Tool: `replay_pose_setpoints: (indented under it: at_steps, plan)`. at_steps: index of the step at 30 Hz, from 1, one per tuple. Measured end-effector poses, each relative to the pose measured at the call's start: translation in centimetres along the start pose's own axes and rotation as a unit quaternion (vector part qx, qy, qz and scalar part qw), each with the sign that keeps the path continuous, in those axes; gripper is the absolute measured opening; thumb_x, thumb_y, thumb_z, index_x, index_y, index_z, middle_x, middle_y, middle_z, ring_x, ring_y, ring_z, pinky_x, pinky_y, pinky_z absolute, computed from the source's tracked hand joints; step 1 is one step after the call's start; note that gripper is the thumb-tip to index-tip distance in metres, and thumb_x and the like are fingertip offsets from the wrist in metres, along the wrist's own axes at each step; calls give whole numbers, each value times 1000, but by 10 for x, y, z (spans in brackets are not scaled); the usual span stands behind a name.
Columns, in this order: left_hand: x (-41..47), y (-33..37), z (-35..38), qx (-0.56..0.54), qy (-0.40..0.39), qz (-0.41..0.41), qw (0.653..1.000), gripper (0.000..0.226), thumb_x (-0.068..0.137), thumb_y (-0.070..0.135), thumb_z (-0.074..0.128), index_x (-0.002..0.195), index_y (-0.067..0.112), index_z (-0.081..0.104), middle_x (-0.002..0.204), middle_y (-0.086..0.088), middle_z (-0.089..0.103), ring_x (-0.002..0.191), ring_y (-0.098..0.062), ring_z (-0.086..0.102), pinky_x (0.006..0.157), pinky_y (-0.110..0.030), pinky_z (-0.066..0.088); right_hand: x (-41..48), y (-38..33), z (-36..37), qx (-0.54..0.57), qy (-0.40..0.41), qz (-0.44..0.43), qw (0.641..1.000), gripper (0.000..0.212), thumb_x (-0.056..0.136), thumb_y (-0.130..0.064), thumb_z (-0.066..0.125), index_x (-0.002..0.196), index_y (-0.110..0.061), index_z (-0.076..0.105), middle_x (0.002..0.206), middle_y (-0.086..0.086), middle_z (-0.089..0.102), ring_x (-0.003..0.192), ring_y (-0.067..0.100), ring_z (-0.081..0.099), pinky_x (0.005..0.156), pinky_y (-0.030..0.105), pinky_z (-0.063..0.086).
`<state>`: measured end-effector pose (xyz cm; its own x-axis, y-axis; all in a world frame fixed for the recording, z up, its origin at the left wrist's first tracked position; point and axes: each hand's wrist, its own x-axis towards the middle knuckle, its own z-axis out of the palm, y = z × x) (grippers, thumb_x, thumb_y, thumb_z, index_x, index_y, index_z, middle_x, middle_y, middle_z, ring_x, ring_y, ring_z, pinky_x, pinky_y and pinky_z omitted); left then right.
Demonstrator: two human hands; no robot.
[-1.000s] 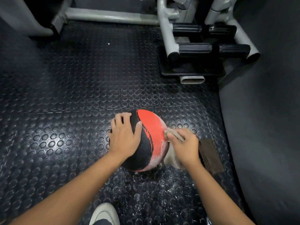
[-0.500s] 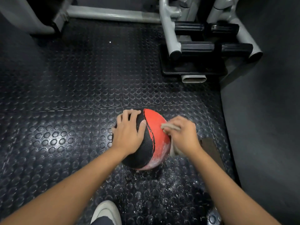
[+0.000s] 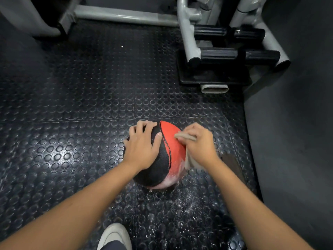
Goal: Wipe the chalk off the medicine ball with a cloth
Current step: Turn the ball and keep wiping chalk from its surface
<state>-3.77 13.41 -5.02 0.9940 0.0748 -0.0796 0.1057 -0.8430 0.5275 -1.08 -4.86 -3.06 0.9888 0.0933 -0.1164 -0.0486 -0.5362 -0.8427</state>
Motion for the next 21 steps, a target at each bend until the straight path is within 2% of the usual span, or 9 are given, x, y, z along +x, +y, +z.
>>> replay_pose_setpoints:
  at_steps: [4,7,10,12,15,18,21]
  plan:
    - [-1,-4,-2,-4,-4,10,1000,50,95,52,27,134,24,42,129,4,35,119,-23,33,91,-58,40,-29,-3,6,42,-22,-21,999,18,80,-6,74,82,-24,77,91,-5,62,83,11,61,73,21,55]
    - [-7,-3,-1,9,5,19,1000,58,91,55,22,136,24,41,132,3,36,120,-23,32,91,-59,40,20,-9,10,-8,-7,-18,1000,13,82,-8,74,82,-21,78,89,-5,59,80,10,59,69,17,52]
    - [-11,-4,2,17,7,30,999,58,92,56,22,136,25,41,134,4,36,122,-22,32,91,-59,38,61,-16,13,-56,-49,-6,997,7,83,-10,74,86,-14,78,78,-8,64,71,1,59,67,16,48]
    - [-9,-6,1,4,13,24,1000,58,89,58,20,133,27,42,131,5,36,120,-21,34,90,-58,39,62,-14,11,-50,-63,20,997,9,83,-11,74,89,-15,79,81,-6,71,76,0,62,70,16,48]
    - [-3,-9,-2,-19,15,-2,1000,59,86,60,19,130,29,43,126,7,36,116,-20,34,88,-55,43,26,-4,-4,-45,-53,-16,997,18,81,-8,74,93,-22,77,88,-11,72,82,-6,63,74,8,47]
    - [-1,-12,-3,-32,17,-8,999,59,86,60,19,129,27,43,126,6,37,116,-22,34,87,-53,43,-23,5,-12,-16,-51,-22,998,24,79,-4,75,92,-25,74,92,-5,67,79,2,62,70,11,50]
    - [-4,-13,-2,-24,20,7,999,65,86,60,17,132,24,43,127,3,37,117,-23,33,88,-54,43,-14,5,-6,6,-35,-4,999,25,80,-2,73,87,-27,73,90,-5,70,82,7,66,73,17,54]
